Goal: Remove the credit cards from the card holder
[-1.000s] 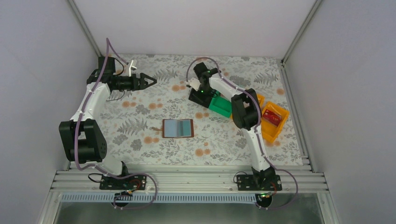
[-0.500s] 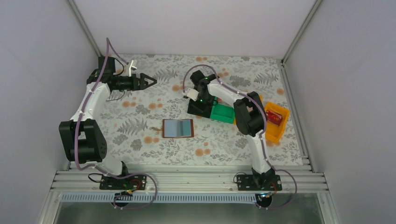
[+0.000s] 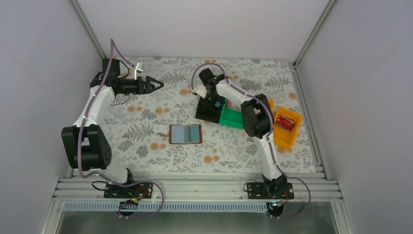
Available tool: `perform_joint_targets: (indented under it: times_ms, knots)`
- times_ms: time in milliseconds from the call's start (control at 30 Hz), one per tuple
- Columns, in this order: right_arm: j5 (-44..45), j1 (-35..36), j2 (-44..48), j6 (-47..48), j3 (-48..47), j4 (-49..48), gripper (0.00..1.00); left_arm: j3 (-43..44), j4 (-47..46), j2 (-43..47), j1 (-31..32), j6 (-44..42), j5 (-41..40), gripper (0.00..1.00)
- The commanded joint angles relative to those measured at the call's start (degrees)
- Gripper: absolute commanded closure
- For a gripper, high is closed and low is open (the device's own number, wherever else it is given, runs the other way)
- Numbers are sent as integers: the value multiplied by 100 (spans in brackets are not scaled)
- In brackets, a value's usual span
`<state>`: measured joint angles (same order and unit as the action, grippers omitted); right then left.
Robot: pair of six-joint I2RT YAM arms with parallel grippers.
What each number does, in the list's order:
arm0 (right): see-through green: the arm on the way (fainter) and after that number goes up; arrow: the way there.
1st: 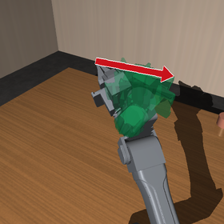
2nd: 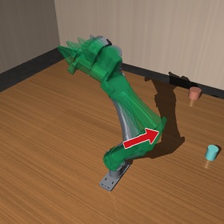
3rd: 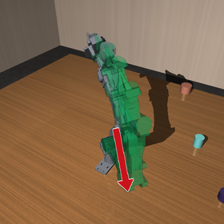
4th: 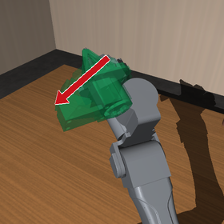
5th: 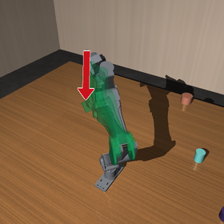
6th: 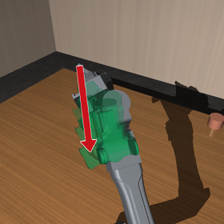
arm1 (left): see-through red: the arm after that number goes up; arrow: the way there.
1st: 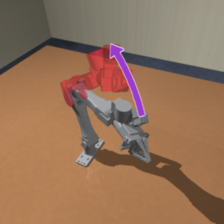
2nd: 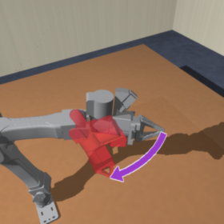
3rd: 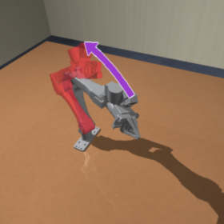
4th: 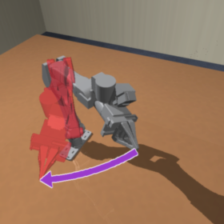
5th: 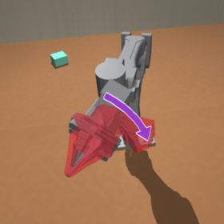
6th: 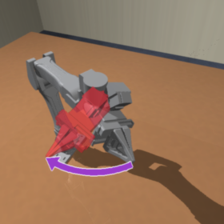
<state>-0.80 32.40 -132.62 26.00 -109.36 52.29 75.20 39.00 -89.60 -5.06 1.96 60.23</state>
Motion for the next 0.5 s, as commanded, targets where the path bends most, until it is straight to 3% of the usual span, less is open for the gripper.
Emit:
perform_joint_targets:
  times_ms: [0, 267, 467]
  knots:
    - [472, -158, -212, -67, -288, -374, 96, 172, 45, 128, -39, -152, 147, 0]
    - [525, -161, -148, -5, -524, -298, 96, 176, 46, 133, -48, -159, 147, 0]
    - [231, -70, 576, -2, -284, -497, 96, -159, -148, 226, -48, -48, -46, 0]
